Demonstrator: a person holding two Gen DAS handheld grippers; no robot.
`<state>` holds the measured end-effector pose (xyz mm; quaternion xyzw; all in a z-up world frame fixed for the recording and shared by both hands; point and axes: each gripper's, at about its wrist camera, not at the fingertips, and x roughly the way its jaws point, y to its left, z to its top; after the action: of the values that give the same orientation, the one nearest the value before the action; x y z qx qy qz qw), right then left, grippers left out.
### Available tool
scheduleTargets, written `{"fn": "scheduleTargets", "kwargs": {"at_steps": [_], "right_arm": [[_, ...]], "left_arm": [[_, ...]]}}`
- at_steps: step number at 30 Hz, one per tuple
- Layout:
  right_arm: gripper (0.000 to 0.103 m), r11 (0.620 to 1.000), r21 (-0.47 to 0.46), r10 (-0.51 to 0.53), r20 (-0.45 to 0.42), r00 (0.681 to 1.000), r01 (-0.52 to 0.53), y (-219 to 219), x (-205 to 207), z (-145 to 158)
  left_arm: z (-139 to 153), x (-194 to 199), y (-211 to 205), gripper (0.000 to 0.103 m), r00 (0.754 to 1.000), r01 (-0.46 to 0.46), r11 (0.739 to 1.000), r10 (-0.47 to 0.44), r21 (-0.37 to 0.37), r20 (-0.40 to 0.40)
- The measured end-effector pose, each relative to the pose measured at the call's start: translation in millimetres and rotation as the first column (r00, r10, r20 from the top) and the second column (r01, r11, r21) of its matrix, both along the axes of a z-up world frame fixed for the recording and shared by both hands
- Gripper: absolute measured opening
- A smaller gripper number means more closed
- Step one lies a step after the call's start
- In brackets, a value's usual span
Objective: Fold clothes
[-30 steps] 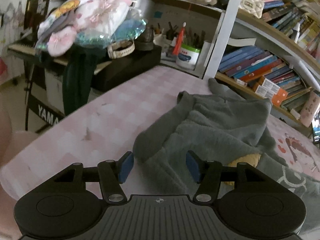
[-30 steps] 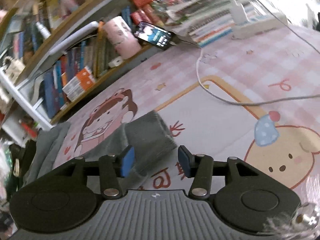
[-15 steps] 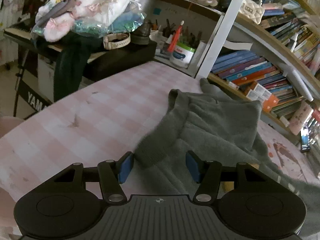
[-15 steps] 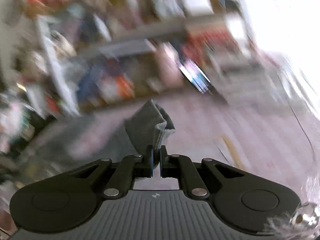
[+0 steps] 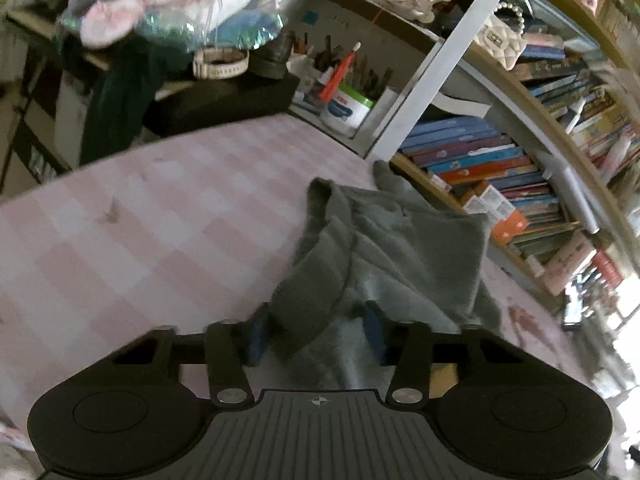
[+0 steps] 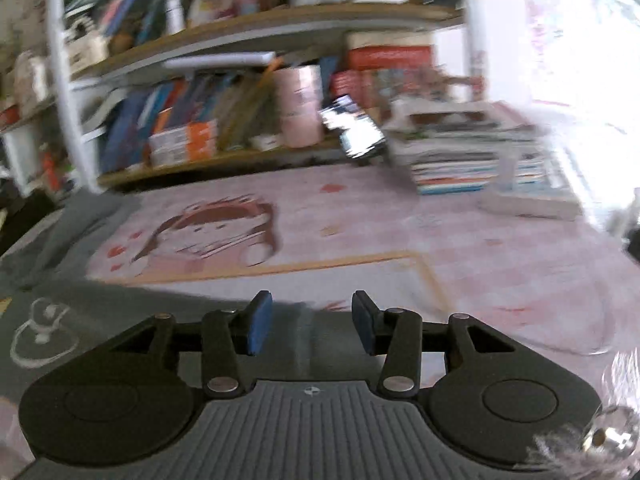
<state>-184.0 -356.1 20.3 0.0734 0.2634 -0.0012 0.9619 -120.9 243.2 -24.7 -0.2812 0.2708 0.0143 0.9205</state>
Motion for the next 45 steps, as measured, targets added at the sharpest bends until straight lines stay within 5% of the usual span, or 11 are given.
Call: {"fn": "scheduleTargets", "kwargs": {"at_steps": [4, 9, 12, 14, 16, 18, 25, 31, 36, 41, 45], "right_arm": [[0.041, 0.997, 0.017, 0.075, -0.054, 0.996, -0.075, 20.9, 16.3, -13.6], [0.041, 0.992, 0.003, 0.124, -0.082, 0.989, -0.125, 33.5, 20.4, -21.8], [0.041, 0.993, 0.009, 0.121, -0.105, 0.987, -0.121, 33.7, 22.7, -28.6], [0.041, 0.992, 0.005, 0.122, -0.115, 0.986, -0.122, 34.1, 23.3, -31.3], [0.041, 0.992, -0.004, 0.125, -0.115, 0.986, -0.126, 34.1, 22.8, -29.8], [0.041, 0.992, -0.013, 0.121, -0.108, 0.987, -0.123, 34.0, 22.2, -26.7], [0.037, 0.985, -0.04, 0.167, -0.077, 0.983, -0.17, 45.2, 23.1, -18.0], [0.031, 0.974, -0.134, 0.158, -0.185, 0.97, -0.184, 44.7, 24.6, -29.0], [0.032, 0.969, -0.163, 0.147, -0.212, 0.966, -0.184, 39.4, 16.1, -29.9], [0.037, 0.975, -0.145, 0.151, -0.124, 0.981, -0.169, 41.4, 16.3, -16.6], [0.043, 0.97, -0.135, 0.195, -0.068, 0.978, -0.203, 51.4, 25.2, -0.9]], "left_arm": [[9.7, -3.3, 0.2, 0.018, 0.999, -0.024, 0.999, 0.022, 0.047, 0.04], [26.9, -17.5, 6.0, 0.017, 0.988, -0.148, 0.974, 0.136, 0.172, 0.076], [28.7, -22.8, 8.1, 0.024, 0.983, -0.182, 0.96, 0.173, 0.213, 0.062], [29.8, -26.3, 9.6, 0.044, 0.979, -0.205, 0.949, 0.197, 0.24, 0.054], [31.0, -29.9, 11.0, 0.054, 0.974, -0.226, 0.937, 0.222, 0.268, 0.046], [32.2, -33.4, 12.5, 0.054, 0.968, -0.247, 0.923, 0.247, 0.295, 0.039], [64.0, -21.5, -26.3, 0.062, 0.981, -0.156, 0.918, 0.102, 0.365, 0.163], [54.8, 3.9, -67.8, 0.062, 0.987, 0.015, 0.919, -0.076, 0.395, 0.139], [42.4, 15.8, -79.8, 0.062, 0.989, 0.067, 0.914, -0.115, 0.401, 0.097], [46.0, 23.3, -90.9, 0.063, 0.982, 0.113, 0.906, -0.166, 0.407, 0.096], [54.8, 40.7, -111.2, 0.076, 0.964, 0.179, 0.88, -0.246, 0.439, 0.1]]}}
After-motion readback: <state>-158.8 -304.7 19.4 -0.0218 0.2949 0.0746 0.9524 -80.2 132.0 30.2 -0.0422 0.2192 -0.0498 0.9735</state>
